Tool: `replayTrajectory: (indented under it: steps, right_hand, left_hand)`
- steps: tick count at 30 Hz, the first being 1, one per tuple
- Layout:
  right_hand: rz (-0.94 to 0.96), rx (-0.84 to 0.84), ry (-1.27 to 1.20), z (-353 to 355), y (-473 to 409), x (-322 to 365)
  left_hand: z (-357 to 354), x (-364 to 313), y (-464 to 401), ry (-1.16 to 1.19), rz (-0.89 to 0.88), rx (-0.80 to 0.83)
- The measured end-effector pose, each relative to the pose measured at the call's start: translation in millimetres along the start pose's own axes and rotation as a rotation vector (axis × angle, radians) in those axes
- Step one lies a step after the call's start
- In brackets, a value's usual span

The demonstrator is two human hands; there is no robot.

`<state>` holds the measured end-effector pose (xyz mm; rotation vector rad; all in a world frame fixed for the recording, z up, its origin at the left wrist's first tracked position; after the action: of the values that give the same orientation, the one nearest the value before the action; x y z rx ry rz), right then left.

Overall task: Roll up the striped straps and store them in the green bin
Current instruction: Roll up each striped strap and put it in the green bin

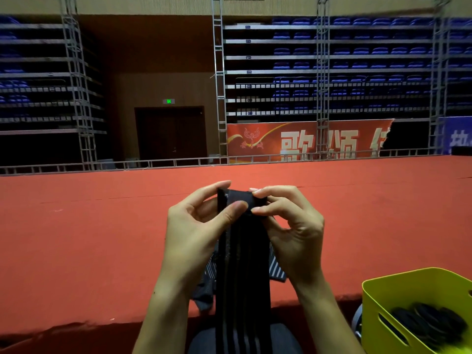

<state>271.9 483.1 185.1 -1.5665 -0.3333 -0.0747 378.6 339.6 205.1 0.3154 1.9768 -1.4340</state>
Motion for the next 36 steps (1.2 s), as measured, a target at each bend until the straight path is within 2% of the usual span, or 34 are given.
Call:
replayTrajectory:
  steps: [5, 10, 12, 15, 24, 28, 33, 36]
  right_hand:
    - [-0.108, 0.073, -0.063, -5, 2, -6]
    - [-0.517, 0.249, -0.308, 3, 8, -8]
    - [-0.582, 0.300, -0.290, 2, 8, -5]
    - [-0.581, 0.281, -0.216, -3, 6, -4]
    - [-0.524, 0.267, -0.221, -2, 9, -4]
    - [-0.476, 0.254, -0.202, 2, 9, -3]
    - [-0.341, 0.223, -0.162, 2, 8, -4]
    - [-0.332, 0.230, -0.194, 1, 7, -4]
  left_hand:
    - [-1, 5, 0, -0.034, -0.052, -0.025]
    - [7, 13, -2, -0.061, -0.079, -0.029]
    - [9, 13, -2, -0.058, -0.084, -0.003]
    - [11, 13, 0, -0.073, -0.091, 0.038]
    - [18, 15, 6, -0.196, -0.080, 0.138]
    - [18, 14, 9, -0.225, -0.010, 0.129]
    - [12, 12, 9, -0.217, -0.008, 0.057]
    - [9, 12, 10, -0.193, -0.032, 0.018]
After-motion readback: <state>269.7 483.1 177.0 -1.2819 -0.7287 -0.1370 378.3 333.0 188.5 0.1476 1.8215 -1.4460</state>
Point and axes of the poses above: each hand's wrist, its own y-axis away from the middle knuckle, its own z-axis out of the back of the hand, x = y × z, the point moved 1 cm from there along -y, towards the middle knuckle, and after that the axes turned 8 degrees about -z, right-handed, at the moved point
